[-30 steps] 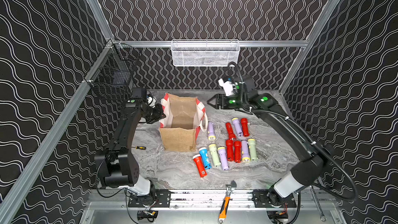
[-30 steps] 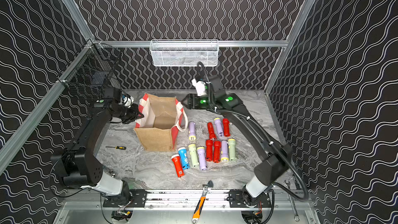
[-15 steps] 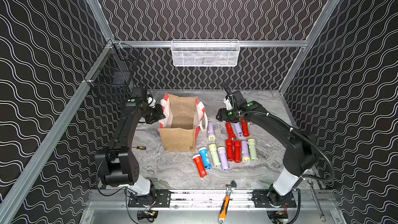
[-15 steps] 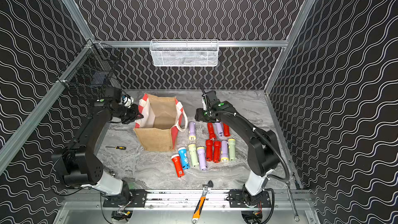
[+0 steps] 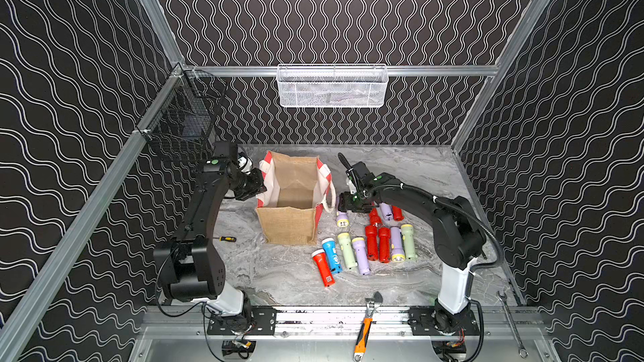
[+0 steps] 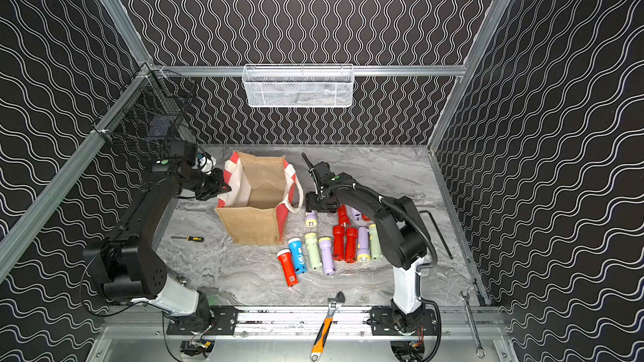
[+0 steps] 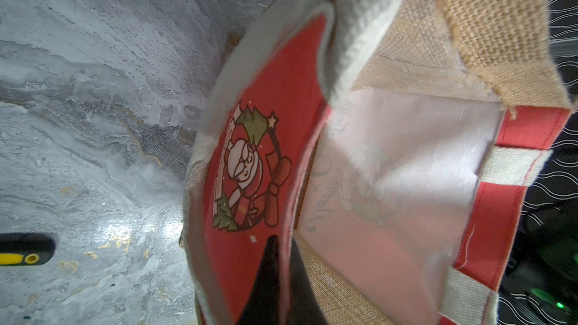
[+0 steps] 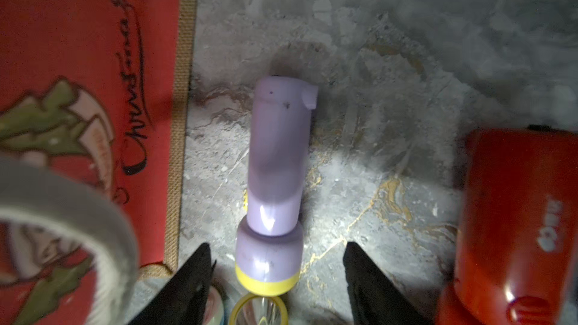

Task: Put the flashlights into the tote bags
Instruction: Pick up the flashlight from the center of the board.

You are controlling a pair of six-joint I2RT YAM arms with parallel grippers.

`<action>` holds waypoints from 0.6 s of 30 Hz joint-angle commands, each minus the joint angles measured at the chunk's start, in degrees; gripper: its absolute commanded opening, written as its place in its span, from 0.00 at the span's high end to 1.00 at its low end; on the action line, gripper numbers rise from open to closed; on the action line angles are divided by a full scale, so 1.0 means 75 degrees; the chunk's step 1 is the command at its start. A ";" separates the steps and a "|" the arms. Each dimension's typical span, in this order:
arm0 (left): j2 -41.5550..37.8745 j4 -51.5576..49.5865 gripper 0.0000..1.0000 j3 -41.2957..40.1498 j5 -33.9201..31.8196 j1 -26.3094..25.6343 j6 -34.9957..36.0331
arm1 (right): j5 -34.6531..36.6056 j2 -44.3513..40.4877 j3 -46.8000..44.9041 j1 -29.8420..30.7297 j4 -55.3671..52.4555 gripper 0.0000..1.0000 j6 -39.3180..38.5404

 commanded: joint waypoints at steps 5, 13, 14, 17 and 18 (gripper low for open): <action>-0.0041 0.0010 1.00 -0.0008 -0.0014 -0.0003 0.0233 | 0.0219 0.0764 0.0718 -0.0003 -0.0038 0.31 0.0094; -0.0052 -0.0004 1.00 -0.0004 -0.0002 -0.0012 0.0288 | 0.0178 0.1422 0.1207 -0.0003 -0.0155 0.31 0.0248; -0.0064 -0.0002 1.00 -0.0004 -0.0019 -0.0007 0.0289 | 0.0184 0.1468 0.1233 -0.0003 -0.0159 0.32 0.0257; -0.0098 -0.0008 1.00 -0.0008 -0.0030 -0.0004 0.0296 | 0.0289 0.1609 0.1326 -0.0009 -0.0297 0.33 0.0321; -0.0105 -0.0003 1.00 0.0000 -0.0014 -0.0009 0.0306 | 0.0307 0.1650 0.1350 0.0000 -0.0344 0.34 0.0353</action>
